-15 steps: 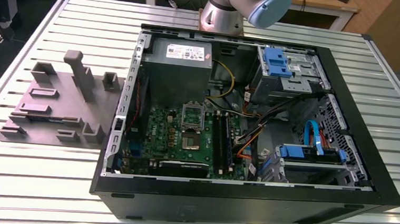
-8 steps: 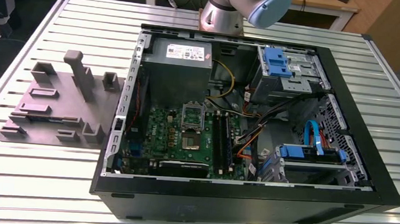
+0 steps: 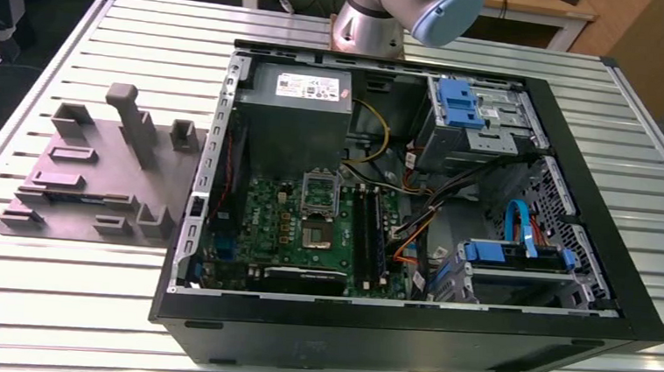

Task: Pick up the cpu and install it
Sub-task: 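Pick up the cpu and move it towards the insertion slot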

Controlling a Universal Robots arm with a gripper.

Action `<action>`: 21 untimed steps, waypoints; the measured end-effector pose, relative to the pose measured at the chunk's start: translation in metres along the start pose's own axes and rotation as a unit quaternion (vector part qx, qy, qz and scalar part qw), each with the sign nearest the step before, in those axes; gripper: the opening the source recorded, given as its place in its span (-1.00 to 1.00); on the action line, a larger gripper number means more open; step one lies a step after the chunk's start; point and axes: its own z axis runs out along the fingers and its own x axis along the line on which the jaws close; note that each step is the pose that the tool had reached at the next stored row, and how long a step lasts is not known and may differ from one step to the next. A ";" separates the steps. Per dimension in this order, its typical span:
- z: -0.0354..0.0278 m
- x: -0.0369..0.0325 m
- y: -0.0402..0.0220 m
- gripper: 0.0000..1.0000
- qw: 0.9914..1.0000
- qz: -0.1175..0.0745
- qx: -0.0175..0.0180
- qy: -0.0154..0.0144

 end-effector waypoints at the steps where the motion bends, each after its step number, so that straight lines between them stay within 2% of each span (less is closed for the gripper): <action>1: -0.0001 -0.0001 0.0000 -0.06 1.000 0.002 0.000 0.000; 7: -0.0001 -0.0018 -0.0001 -0.06 1.000 0.010 0.000 0.000; 21: -0.0002 -0.0139 -0.0005 -0.06 1.000 0.010 0.000 0.000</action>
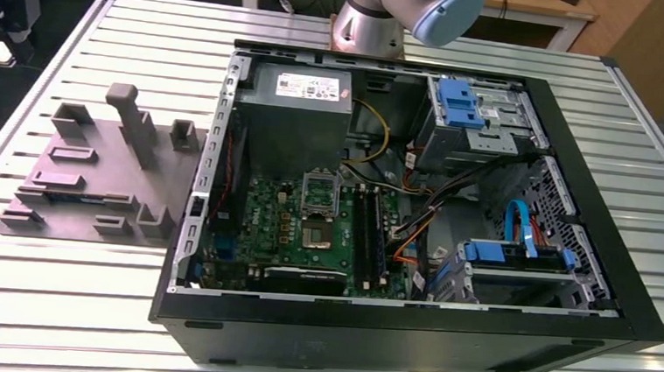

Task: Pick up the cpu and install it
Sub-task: 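Pick up the cpu and move it towards the insertion slot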

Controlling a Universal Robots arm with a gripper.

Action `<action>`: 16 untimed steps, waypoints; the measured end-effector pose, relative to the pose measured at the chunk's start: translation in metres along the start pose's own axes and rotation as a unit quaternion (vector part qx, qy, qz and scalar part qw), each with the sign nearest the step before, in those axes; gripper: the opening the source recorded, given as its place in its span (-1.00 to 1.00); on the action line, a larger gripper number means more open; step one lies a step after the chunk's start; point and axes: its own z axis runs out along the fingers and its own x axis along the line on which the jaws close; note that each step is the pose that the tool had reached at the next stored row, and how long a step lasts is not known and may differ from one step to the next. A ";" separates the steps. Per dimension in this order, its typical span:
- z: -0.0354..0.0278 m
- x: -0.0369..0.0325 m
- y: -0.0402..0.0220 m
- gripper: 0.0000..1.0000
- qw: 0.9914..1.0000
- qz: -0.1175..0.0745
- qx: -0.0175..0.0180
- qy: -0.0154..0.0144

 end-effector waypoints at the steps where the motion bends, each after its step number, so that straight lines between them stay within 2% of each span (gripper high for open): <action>1: 0.0000 -0.0007 0.0000 -0.06 1.000 0.000 0.000 0.000; 16: -0.0001 -0.0123 -0.0002 -0.06 1.000 0.000 0.000 0.000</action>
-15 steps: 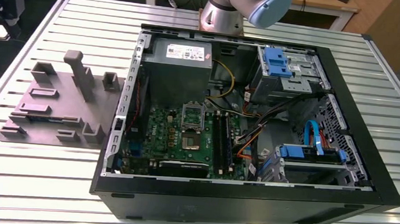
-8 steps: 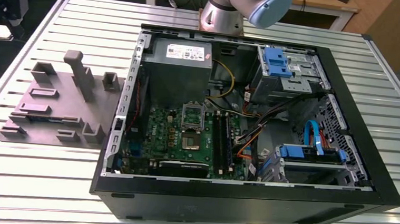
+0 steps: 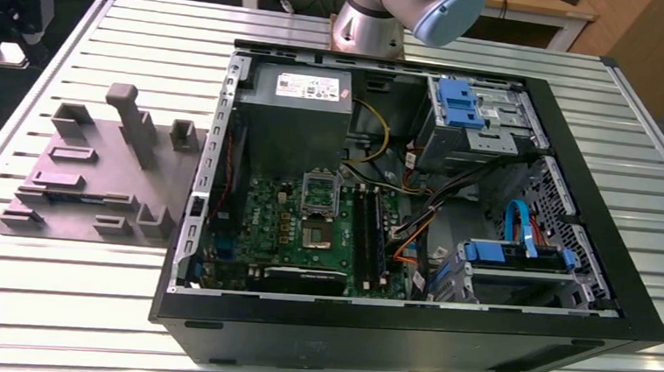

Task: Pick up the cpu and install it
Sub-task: 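Pick up the cpu and move it towards the insertion slot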

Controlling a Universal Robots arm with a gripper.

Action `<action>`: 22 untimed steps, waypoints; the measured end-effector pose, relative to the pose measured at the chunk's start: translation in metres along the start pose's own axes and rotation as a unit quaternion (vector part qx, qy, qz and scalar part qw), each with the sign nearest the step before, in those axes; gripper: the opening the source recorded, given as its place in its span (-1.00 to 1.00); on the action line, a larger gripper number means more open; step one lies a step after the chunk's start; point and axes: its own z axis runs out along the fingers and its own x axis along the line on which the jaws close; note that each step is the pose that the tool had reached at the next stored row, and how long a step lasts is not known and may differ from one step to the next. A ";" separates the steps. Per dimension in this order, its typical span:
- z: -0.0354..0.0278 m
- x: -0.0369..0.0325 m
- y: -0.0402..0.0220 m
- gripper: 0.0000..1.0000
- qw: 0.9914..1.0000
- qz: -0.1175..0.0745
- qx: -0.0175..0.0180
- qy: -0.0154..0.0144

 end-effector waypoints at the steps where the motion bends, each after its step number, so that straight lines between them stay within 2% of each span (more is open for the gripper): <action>1: 0.0000 -0.0008 0.0000 -0.06 1.000 0.000 0.000 0.000; 22: -0.0001 -0.0167 -0.0003 -0.06 1.000 0.000 0.000 0.000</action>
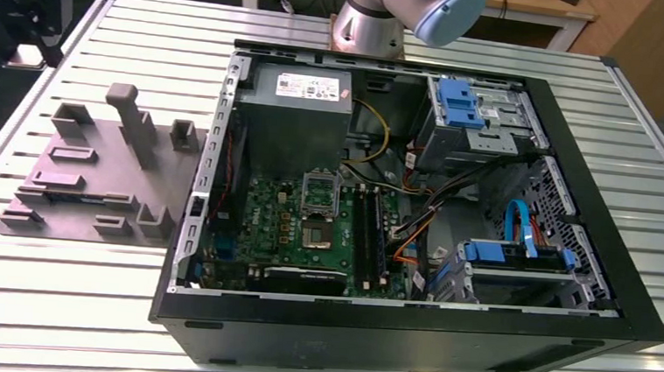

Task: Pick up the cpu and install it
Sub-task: 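Pick up the cpu and move it towards the insertion slot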

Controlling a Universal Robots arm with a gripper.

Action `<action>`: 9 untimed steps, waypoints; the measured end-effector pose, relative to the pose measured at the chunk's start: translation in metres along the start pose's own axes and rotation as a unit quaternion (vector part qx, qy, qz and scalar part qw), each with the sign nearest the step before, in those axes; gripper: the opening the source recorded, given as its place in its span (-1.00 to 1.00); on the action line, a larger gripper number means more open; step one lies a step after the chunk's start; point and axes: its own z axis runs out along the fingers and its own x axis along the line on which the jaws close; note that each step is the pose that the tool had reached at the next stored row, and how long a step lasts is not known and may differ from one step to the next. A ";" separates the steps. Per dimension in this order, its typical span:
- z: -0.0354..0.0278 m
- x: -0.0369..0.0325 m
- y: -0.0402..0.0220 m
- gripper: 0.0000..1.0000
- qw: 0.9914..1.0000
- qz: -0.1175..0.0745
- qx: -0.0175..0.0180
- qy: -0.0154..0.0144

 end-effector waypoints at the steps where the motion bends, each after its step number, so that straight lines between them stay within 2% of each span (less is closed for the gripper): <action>1: -0.0001 -0.0008 0.0000 -0.06 1.000 0.000 0.000 0.000; 9: -0.0001 -0.0068 -0.0001 -0.06 1.000 0.000 0.000 0.000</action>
